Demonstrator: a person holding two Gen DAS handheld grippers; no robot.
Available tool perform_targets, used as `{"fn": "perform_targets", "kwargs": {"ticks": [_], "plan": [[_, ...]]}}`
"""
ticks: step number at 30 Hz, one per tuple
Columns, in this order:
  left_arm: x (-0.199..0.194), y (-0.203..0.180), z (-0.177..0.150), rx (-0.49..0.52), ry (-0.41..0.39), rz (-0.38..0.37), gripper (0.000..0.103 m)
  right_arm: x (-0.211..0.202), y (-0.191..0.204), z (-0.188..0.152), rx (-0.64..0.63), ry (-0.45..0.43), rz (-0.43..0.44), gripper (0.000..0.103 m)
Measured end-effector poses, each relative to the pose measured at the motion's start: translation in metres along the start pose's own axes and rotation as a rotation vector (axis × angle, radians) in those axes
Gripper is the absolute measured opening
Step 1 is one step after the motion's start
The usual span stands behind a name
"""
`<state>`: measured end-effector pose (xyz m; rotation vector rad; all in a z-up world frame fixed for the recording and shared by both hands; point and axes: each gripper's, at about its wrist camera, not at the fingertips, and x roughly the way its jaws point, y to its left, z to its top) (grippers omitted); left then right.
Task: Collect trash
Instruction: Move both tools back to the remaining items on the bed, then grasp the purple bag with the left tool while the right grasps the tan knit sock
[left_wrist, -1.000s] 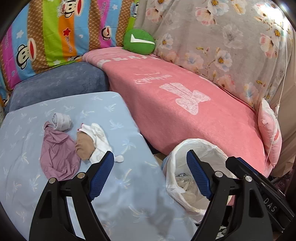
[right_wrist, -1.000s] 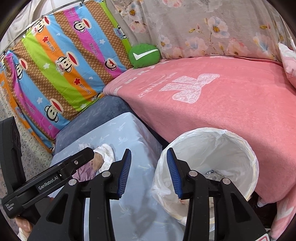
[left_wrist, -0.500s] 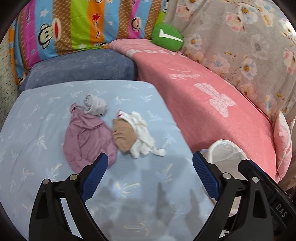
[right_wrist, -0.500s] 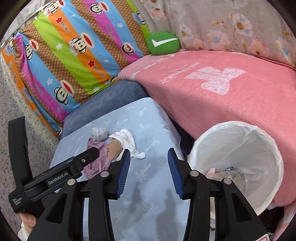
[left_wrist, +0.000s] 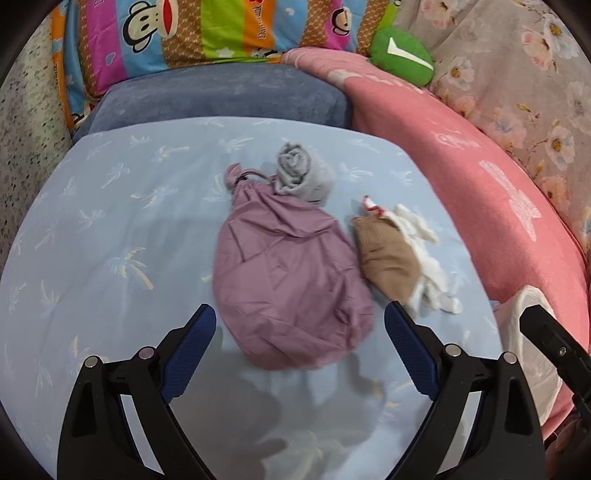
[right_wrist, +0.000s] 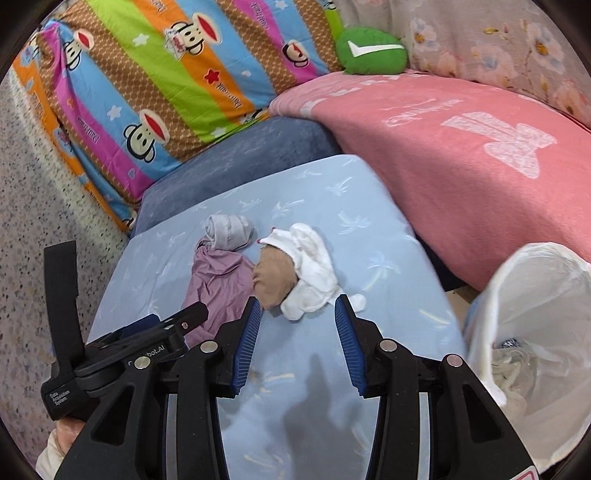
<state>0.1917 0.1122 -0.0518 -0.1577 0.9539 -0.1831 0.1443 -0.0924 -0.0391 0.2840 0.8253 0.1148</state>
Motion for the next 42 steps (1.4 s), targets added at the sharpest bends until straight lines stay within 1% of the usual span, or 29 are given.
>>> {"fn": "perform_targets", "kwargs": {"ticks": [3, 8, 11, 12, 14, 16, 17, 19, 20, 21, 22, 23, 24, 25, 26, 27, 28, 31, 37, 42], "plan": [[0.012, 0.009, 0.004, 0.000, 0.018, 0.016, 0.088, 0.021, 0.012, 0.004, -0.020, 0.025, 0.000, 0.042], [0.028, 0.012, 0.008, 0.028, 0.035, 0.039, 0.087, 0.053, 0.028, 0.012, -0.042, 0.052, -0.001, 0.042], [0.039, 0.014, 0.010, 0.029, 0.062, 0.030, 0.080, 0.070, 0.032, 0.017, -0.039, 0.062, -0.003, 0.042], [0.042, 0.015, 0.010, 0.027, 0.070, 0.026, 0.075, 0.075, 0.033, 0.019, -0.032, 0.063, -0.004, 0.042], [0.042, 0.014, 0.012, 0.035, 0.058, 0.034, 0.073, 0.085, 0.033, 0.021, -0.024, 0.069, -0.010, 0.042], [0.043, 0.013, 0.013, 0.044, 0.052, 0.034, 0.066, 0.093, 0.032, 0.021, -0.024, 0.077, -0.018, 0.042], [0.043, 0.013, 0.013, 0.049, 0.049, 0.034, 0.064, 0.098, 0.033, 0.022, -0.025, 0.082, -0.024, 0.042], [0.044, 0.013, 0.014, 0.057, 0.044, 0.035, 0.054, 0.107, 0.032, 0.021, -0.026, 0.095, -0.032, 0.042], [0.044, 0.013, 0.015, 0.061, 0.044, 0.034, 0.051, 0.112, 0.032, 0.020, -0.024, 0.103, -0.036, 0.042], [0.044, 0.013, 0.015, 0.064, 0.045, 0.028, 0.043, 0.116, 0.031, 0.018, -0.021, 0.113, -0.039, 0.042], [0.046, 0.013, 0.017, 0.067, 0.048, 0.018, 0.033, 0.120, 0.030, 0.016, -0.018, 0.122, -0.041, 0.037], [0.046, 0.013, 0.017, 0.070, 0.053, 0.005, 0.028, 0.124, 0.029, 0.014, -0.013, 0.133, -0.042, 0.034], [0.046, 0.013, 0.018, 0.070, 0.057, -0.004, 0.021, 0.126, 0.028, 0.010, -0.009, 0.141, -0.042, 0.027], [0.047, 0.014, 0.018, 0.069, 0.062, -0.017, 0.012, 0.127, 0.028, 0.008, -0.005, 0.145, -0.042, 0.025], [0.047, 0.014, 0.019, 0.065, 0.066, -0.025, 0.010, 0.126, 0.028, 0.006, -0.003, 0.139, -0.043, 0.024], [0.046, 0.016, 0.018, 0.058, 0.069, -0.037, 0.008, 0.125, 0.029, 0.005, -0.004, 0.138, -0.042, 0.021], [0.044, 0.017, 0.018, 0.050, 0.068, -0.045, 0.007, 0.124, 0.029, 0.005, -0.004, 0.139, -0.037, 0.018], [0.034, 0.020, 0.018, 0.030, 0.054, -0.060, 0.005, 0.115, 0.032, 0.004, -0.002, 0.137, -0.015, 0.015], [0.002, 0.021, 0.022, 0.009, -0.005, -0.080, 0.004, 0.086, 0.046, 0.003, -0.014, 0.104, 0.039, 0.015], [-0.023, 0.018, 0.026, -0.001, -0.056, -0.092, 0.004, 0.052, 0.059, 0.006, -0.027, 0.054, 0.078, 0.015]]}}
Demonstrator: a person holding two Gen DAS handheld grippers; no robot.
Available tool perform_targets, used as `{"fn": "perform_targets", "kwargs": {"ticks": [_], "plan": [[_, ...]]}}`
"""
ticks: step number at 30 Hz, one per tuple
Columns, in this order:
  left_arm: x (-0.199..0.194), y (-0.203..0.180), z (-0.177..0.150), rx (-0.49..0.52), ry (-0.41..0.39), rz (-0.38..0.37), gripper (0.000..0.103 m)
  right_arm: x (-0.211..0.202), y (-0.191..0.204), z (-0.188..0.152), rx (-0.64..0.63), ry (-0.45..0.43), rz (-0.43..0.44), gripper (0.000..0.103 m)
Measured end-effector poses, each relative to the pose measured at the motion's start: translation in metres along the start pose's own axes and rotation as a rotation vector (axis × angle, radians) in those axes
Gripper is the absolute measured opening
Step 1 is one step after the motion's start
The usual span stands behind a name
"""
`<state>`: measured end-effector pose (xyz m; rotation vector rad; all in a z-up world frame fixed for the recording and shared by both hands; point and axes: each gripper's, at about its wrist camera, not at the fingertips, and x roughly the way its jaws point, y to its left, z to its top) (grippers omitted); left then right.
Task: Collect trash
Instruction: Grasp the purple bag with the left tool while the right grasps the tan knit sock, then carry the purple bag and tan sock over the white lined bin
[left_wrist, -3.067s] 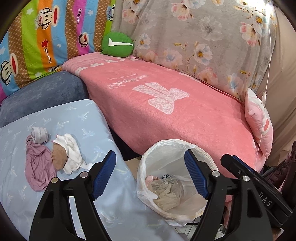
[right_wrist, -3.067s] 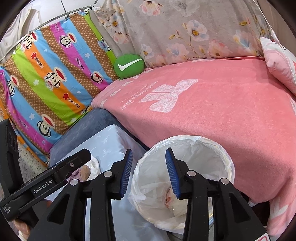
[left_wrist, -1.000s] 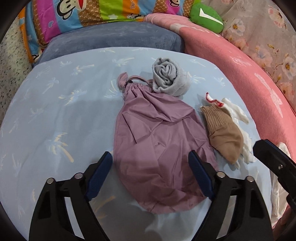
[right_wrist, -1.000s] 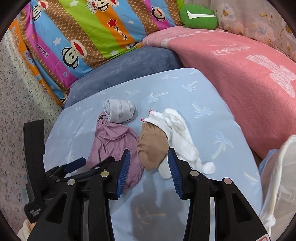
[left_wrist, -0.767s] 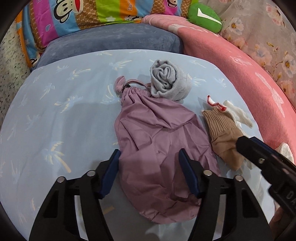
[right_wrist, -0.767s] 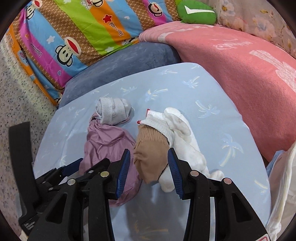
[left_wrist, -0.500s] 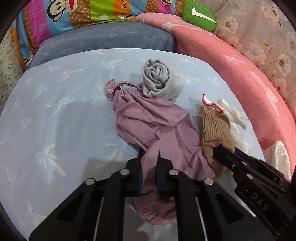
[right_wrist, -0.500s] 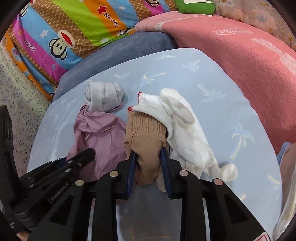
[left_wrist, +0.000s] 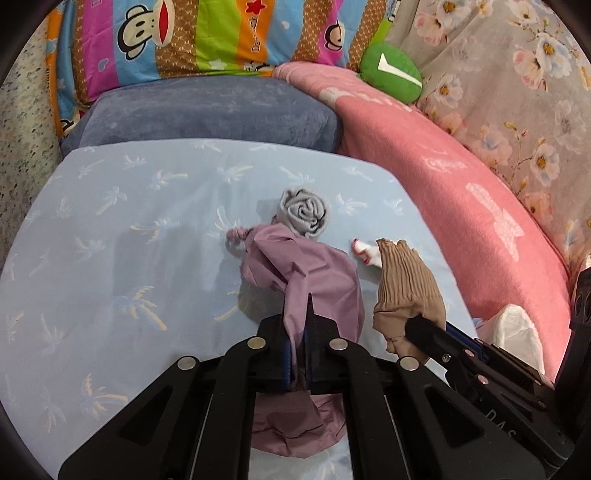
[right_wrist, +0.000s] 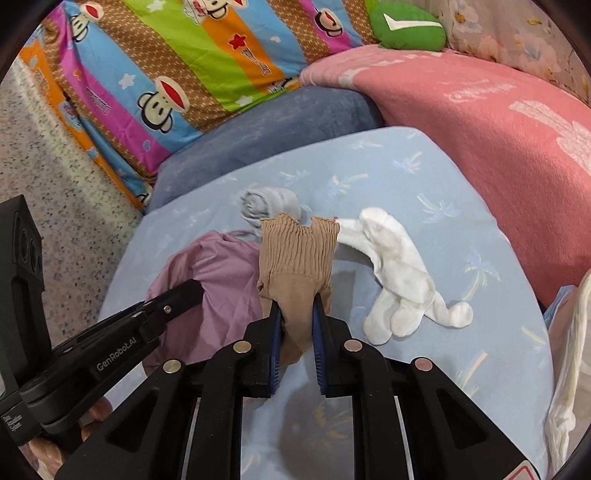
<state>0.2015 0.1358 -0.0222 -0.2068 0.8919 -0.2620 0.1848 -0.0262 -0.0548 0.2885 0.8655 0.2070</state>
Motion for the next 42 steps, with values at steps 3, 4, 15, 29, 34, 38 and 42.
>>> {"fn": "perform_targets", "kwargs": {"ticks": [3, 4, 15, 29, 34, 38, 42], "plan": [[-0.018, -0.007, 0.002, 0.011, -0.036, -0.010, 0.004, -0.023, 0.005, 0.000, -0.011, -0.035, 0.011, 0.014], [-0.024, -0.010, 0.003, 0.015, -0.048, -0.016, 0.004, -0.030, 0.007, 0.001, -0.015, -0.047, 0.013, 0.015], [-0.068, -0.062, 0.001, 0.094, -0.132, -0.084, 0.004, -0.109, -0.016, -0.008, 0.002, -0.153, 0.000, 0.014], [-0.085, -0.161, -0.019, 0.255, -0.149, -0.185, 0.004, -0.189, -0.096, -0.024, 0.105, -0.261, -0.093, 0.014], [-0.079, -0.193, -0.030, 0.308, -0.126, -0.221, 0.004, -0.208, -0.130, -0.035, 0.152, -0.281, -0.134, 0.014], [-0.073, -0.214, -0.035, 0.342, -0.103, -0.252, 0.004, -0.219, -0.156, -0.043, 0.196, -0.295, -0.164, 0.014], [-0.066, -0.236, -0.041, 0.381, -0.083, -0.278, 0.005, -0.229, -0.181, -0.052, 0.237, -0.302, -0.191, 0.014]]}}
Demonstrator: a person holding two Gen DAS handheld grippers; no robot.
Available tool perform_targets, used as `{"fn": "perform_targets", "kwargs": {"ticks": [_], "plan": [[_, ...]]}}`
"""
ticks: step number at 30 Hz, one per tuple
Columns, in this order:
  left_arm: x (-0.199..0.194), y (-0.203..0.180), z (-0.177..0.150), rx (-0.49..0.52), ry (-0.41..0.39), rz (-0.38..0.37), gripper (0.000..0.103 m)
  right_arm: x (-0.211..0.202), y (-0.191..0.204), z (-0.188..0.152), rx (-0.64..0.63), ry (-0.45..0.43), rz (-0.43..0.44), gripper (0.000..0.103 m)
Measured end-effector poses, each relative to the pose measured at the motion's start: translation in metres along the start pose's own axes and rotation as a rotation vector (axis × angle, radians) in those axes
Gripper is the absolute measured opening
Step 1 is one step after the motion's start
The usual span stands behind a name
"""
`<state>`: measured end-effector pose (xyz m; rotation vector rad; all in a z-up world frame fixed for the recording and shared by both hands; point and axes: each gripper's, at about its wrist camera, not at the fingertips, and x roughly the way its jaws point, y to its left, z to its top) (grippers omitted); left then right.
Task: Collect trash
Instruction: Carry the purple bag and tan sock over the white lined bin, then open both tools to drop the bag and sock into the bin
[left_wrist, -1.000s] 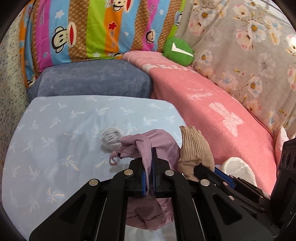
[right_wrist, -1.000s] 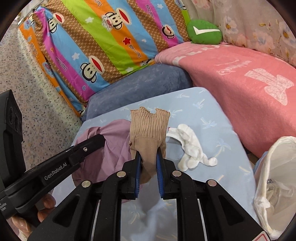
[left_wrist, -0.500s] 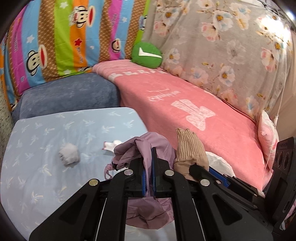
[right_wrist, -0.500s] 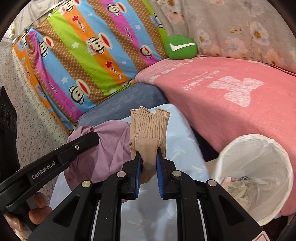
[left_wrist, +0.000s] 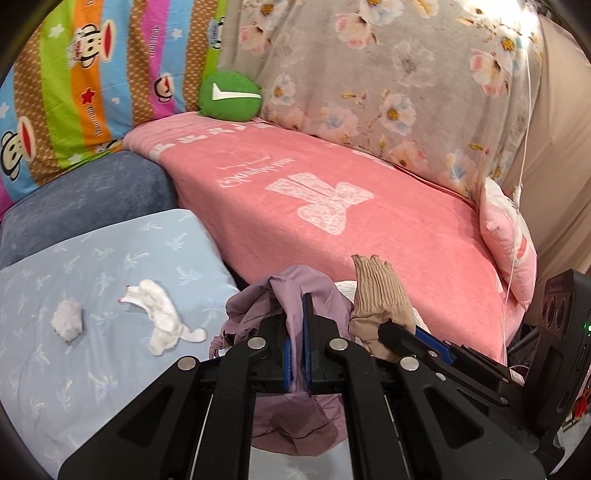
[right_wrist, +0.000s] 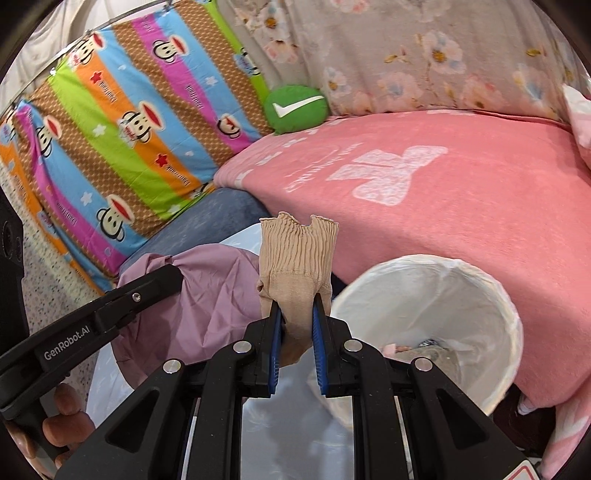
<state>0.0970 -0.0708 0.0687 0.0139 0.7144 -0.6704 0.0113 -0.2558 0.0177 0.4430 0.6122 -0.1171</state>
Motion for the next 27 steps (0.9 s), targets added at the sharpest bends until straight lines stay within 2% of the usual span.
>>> {"fn": "perform_targets", "kwargs": {"ticks": [8, 14, 16, 17, 22, 24, 27], "plan": [[0.024, -0.033, 0.000, 0.034, 0.037, -0.073, 0.006, -0.008, -0.040, 0.000, 0.050, -0.011, -0.057, 0.014], [0.039, -0.049, 0.000, 0.036, 0.056, -0.100, 0.006, -0.009, -0.062, 0.001, 0.085, -0.015, -0.087, 0.014], [0.042, -0.050, 0.000, 0.035, 0.058, -0.095, 0.009, -0.009, -0.065, 0.001, 0.089, -0.014, -0.090, 0.015], [0.042, -0.051, 0.000, 0.036, 0.057, -0.095, 0.012, -0.009, -0.067, 0.001, 0.090, -0.014, -0.091, 0.015], [0.038, -0.054, 0.001, 0.035, 0.010, -0.066, 0.064, -0.009, -0.069, 0.000, 0.094, -0.015, -0.092, 0.015], [0.038, -0.054, 0.003, 0.035, 0.002, -0.050, 0.071, -0.008, -0.070, 0.000, 0.093, -0.015, -0.093, 0.015], [0.038, -0.049, 0.004, 0.026, 0.004, -0.030, 0.072, -0.008, -0.070, 0.000, 0.084, -0.020, -0.102, 0.020]]}}
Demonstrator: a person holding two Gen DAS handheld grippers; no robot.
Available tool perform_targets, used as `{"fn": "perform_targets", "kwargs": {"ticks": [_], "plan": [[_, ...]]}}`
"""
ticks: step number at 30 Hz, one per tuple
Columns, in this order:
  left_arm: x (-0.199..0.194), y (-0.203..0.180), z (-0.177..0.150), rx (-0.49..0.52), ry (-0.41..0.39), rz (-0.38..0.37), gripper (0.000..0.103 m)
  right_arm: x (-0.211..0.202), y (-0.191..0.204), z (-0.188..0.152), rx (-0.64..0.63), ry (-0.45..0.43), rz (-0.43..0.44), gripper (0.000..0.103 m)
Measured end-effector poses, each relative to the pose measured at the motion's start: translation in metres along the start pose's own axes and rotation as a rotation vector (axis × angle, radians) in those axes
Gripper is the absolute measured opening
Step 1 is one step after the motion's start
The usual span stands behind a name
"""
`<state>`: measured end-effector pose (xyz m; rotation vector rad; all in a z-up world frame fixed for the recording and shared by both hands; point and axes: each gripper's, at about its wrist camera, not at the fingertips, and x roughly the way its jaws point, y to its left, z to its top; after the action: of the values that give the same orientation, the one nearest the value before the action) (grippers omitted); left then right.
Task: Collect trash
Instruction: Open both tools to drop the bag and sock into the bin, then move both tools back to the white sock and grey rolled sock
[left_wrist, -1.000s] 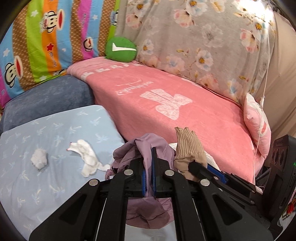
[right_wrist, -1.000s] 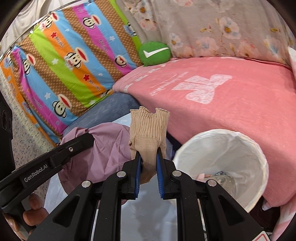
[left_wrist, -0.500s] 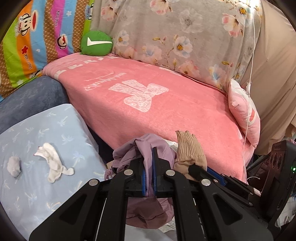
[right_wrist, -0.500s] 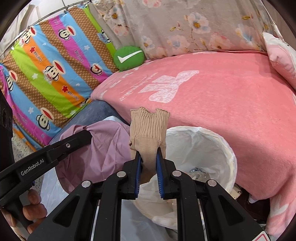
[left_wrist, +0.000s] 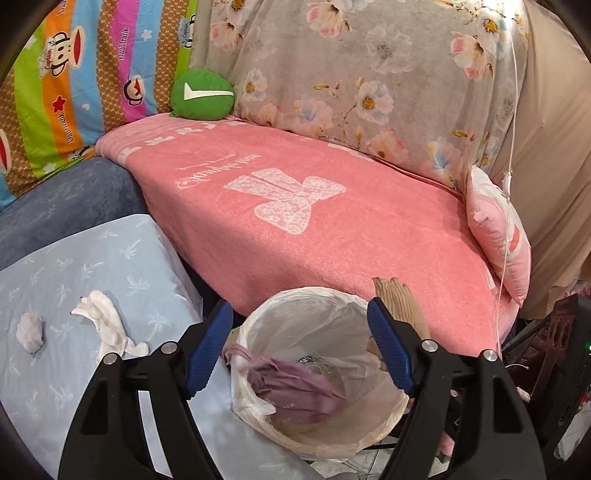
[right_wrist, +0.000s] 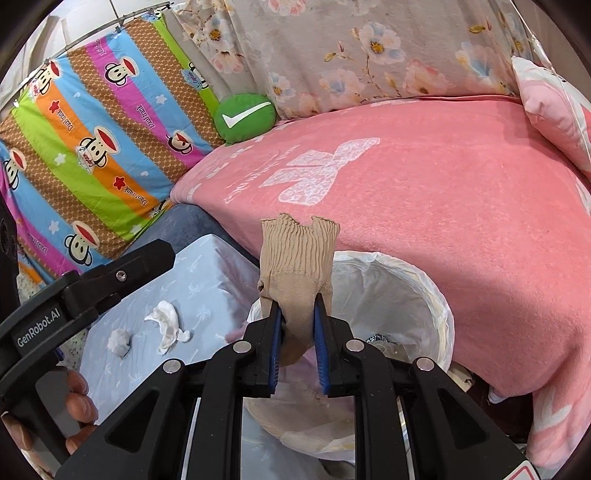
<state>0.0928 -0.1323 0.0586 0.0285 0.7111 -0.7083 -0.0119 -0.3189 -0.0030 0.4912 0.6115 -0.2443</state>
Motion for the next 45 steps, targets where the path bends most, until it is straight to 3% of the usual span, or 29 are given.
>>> {"fn": "perform_targets", "kwargs": {"ticks": [3, 17, 31, 45], "plan": [[0.000, 0.007, -0.002, -0.019, 0.005, 0.016, 0.072, -0.001, 0.000, -0.001, -0.006, -0.006, -0.005, 0.024], [-0.006, 0.025, -0.011, -0.044, 0.006, 0.061, 0.072, 0.000, 0.010, 0.001, -0.023, 0.003, 0.021, 0.024], [-0.012, 0.050, -0.018, -0.097, 0.003, 0.096, 0.072, 0.007, 0.039, -0.006, -0.068, 0.026, 0.046, 0.026], [-0.022, 0.087, -0.025, -0.161, 0.002, 0.138, 0.072, 0.018, 0.077, -0.013, -0.123, 0.052, 0.074, 0.034]]}}
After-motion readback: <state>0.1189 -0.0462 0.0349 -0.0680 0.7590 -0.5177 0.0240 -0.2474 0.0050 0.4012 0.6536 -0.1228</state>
